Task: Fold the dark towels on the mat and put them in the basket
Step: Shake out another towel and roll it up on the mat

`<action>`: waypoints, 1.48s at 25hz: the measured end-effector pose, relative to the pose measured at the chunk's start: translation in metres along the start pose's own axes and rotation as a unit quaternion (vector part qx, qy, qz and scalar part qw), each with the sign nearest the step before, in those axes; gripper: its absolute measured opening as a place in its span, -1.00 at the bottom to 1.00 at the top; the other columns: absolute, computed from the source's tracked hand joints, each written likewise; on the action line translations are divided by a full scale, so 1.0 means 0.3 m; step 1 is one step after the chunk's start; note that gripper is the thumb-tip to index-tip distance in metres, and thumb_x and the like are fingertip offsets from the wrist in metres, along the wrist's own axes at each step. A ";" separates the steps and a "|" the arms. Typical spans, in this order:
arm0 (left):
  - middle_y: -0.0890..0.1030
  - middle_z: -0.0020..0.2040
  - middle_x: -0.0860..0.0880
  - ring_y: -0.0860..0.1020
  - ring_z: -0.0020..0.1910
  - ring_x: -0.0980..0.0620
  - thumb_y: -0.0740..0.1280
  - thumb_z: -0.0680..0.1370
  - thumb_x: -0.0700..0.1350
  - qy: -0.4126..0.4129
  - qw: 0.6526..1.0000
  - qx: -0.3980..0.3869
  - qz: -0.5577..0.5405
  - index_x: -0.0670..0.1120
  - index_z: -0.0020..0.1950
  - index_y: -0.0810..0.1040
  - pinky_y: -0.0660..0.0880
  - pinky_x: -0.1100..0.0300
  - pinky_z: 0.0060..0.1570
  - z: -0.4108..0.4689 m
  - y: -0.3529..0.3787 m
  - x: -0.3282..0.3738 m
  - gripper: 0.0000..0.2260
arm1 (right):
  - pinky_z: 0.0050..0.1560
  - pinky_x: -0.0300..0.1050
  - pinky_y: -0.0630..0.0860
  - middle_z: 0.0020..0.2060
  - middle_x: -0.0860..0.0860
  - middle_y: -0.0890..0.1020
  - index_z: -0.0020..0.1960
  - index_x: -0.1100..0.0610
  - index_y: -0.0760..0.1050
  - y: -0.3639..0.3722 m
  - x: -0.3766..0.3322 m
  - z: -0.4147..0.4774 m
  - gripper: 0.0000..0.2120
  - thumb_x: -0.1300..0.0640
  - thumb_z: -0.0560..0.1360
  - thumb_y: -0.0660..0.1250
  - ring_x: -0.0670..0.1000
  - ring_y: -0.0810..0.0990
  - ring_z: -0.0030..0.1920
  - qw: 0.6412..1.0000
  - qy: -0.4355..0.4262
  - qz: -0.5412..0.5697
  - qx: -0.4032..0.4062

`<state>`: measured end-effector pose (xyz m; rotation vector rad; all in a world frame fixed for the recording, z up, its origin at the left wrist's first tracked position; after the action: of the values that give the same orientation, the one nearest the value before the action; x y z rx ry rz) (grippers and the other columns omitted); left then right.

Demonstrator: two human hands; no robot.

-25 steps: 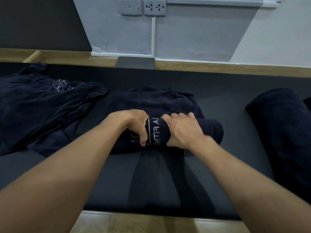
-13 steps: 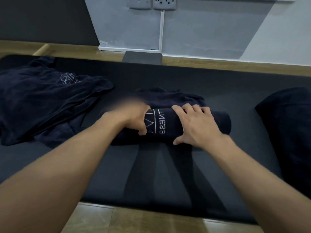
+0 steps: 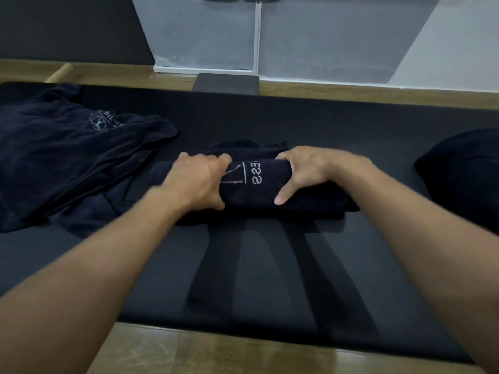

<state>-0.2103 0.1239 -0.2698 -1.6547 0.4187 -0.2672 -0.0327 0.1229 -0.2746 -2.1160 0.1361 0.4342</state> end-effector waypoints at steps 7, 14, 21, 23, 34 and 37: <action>0.60 0.04 0.10 0.57 0.03 0.00 0.64 0.11 0.11 -0.045 0.971 -0.195 -0.128 0.09 0.17 0.45 0.50 0.02 0.10 0.050 0.032 -0.026 -0.30 | -0.01 -0.02 0.40 0.00 -0.10 0.57 0.30 -0.14 0.37 0.023 -0.039 -0.022 -0.27 -0.18 0.19 0.53 0.06 0.54 0.01 0.975 -0.034 -0.138 0.172; 0.54 0.13 -0.08 0.50 0.06 -0.15 0.55 0.20 0.08 -0.035 0.990 0.051 0.128 -0.06 0.38 0.32 0.35 -0.11 0.12 -0.036 0.020 -0.007 -0.18 | 0.01 -0.02 0.61 -0.05 -0.10 0.68 0.06 -0.15 0.57 -0.027 -0.011 0.063 -0.48 -0.03 0.14 0.64 0.03 0.66 -0.03 0.995 0.030 0.049 -0.079; 0.54 -0.03 0.13 0.51 0.01 -0.02 0.60 0.16 0.11 -0.037 0.979 -0.200 -0.013 0.08 0.17 0.40 0.24 -0.02 0.02 0.166 0.002 -0.063 -0.34 | 0.23 0.09 0.32 0.30 0.03 0.45 0.51 -0.03 0.13 0.075 -0.052 -0.048 -0.04 -0.22 0.24 0.49 0.12 0.45 0.24 0.924 -0.021 -0.249 0.289; 0.51 0.14 0.06 0.48 0.15 -0.09 0.61 0.16 0.16 -0.056 0.987 -0.151 0.023 0.06 0.28 0.32 0.27 -0.12 0.15 0.145 -0.004 -0.053 -0.20 | 0.14 0.07 0.35 0.09 -0.02 0.54 0.38 -0.05 0.28 0.027 -0.055 -0.010 -0.23 -0.16 0.25 0.47 0.09 0.52 0.08 0.942 -0.016 -0.202 0.267; -0.10 0.60 -0.08 0.01 0.53 -0.33 0.46 0.40 -0.17 -0.128 0.987 0.043 -0.084 0.16 0.56 -0.02 0.33 -0.29 0.33 0.066 0.072 -0.201 -0.10 | 0.17 0.16 0.58 -0.02 0.09 0.72 0.18 0.05 0.59 0.128 0.048 0.043 -0.36 -0.10 0.13 0.57 0.15 0.71 -0.01 0.937 0.085 0.306 -0.148; 0.06 0.50 -0.14 0.36 0.30 -0.35 0.53 0.31 -0.15 -0.155 0.961 0.004 -0.229 0.28 0.49 0.00 0.44 -0.18 0.26 0.085 0.116 -0.259 -0.04 | 0.22 0.00 0.52 0.18 -0.10 0.59 0.35 -0.12 0.42 0.077 0.032 0.011 -0.24 -0.23 0.19 0.53 0.01 0.61 0.13 0.967 0.054 0.244 -0.038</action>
<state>-0.2740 0.1766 -0.3022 -1.7359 -0.2079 -0.3423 -0.0305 0.1134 -0.2980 -2.1734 0.7254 0.6173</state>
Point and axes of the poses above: each hand's wrist, its own z-axis towards the middle knuckle, its own y-axis out of the palm, x = y × z, the point moved 8 cm from there along z, towards the middle knuckle
